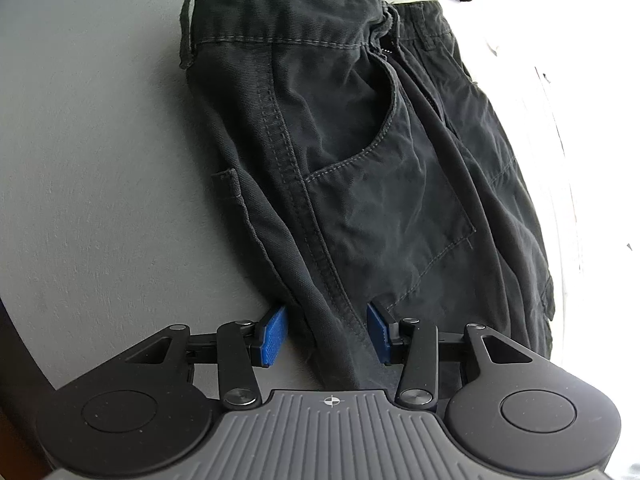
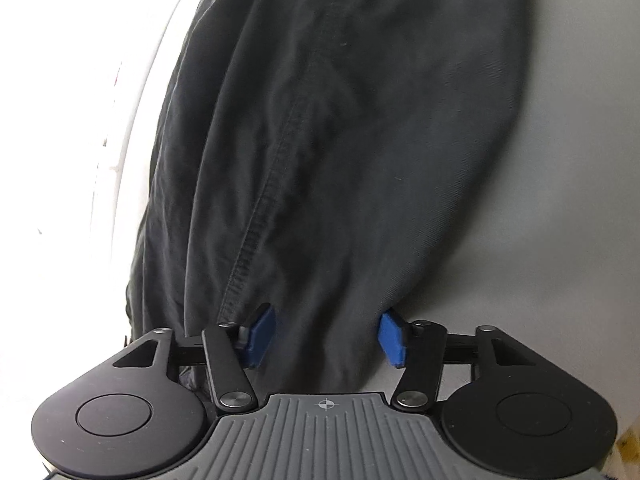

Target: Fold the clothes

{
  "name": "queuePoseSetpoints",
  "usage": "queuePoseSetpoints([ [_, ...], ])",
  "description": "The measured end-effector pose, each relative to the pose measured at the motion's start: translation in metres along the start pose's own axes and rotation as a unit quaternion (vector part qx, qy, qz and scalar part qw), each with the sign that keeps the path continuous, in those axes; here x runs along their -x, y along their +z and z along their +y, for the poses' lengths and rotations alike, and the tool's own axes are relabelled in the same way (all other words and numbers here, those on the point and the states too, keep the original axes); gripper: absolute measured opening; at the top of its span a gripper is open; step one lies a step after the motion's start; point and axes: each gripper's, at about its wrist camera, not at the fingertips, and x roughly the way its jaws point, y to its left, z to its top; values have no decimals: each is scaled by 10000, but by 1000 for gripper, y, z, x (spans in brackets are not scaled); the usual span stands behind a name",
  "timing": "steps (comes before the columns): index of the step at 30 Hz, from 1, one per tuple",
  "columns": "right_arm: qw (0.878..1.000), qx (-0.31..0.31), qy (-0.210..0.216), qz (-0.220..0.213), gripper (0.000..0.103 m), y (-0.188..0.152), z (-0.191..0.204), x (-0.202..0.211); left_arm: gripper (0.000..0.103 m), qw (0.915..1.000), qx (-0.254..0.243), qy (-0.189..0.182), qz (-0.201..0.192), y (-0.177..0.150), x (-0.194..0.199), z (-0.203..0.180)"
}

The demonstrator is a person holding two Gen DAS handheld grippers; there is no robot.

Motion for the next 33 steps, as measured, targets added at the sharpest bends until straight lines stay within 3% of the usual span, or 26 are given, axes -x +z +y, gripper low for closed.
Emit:
queuePoseSetpoints([
  [1,10000,-35,-56,-5,44,2,0,-1,43,10000,22,18,-41,-1,0,0],
  [2,10000,-78,-39,-21,29,4,-1,-1,35,9999,16,79,-76,-3,1,0],
  [4,9997,-191,27,-171,9,7,-6,3,23,9997,-7,228,-120,-5,2,1],
  [7,9988,-383,131,-268,6,8,-12,8,13,9989,-47,455,-128,-7,5,-1],
  [14,9973,131,178,-697,6,8,23,47,8,9939,-628,807,-416,-7,22,-34],
  [21,9955,494,259,-760,5,9,57,95,8,9928,-750,685,-627,-2,66,-47],
  [23,9955,651,44,-685,5,-1,63,75,8,9904,-891,820,-661,-4,74,-48],
  [26,9952,769,-239,-564,6,-32,15,76,8,9868,-1034,1078,-622,-8,76,-41],
  [30,9944,657,-744,-370,7,-41,-7,50,10,9817,-982,1588,-380,-12,47,-26],
  [31,9933,638,-913,-304,9,-41,-13,41,12,9799,-1007,1685,-349,-13,41,-24],
  [33,9908,614,-1186,-206,26,-39,-22,28,13,9767,-1102,1814,-310,-15,35,-24],
])
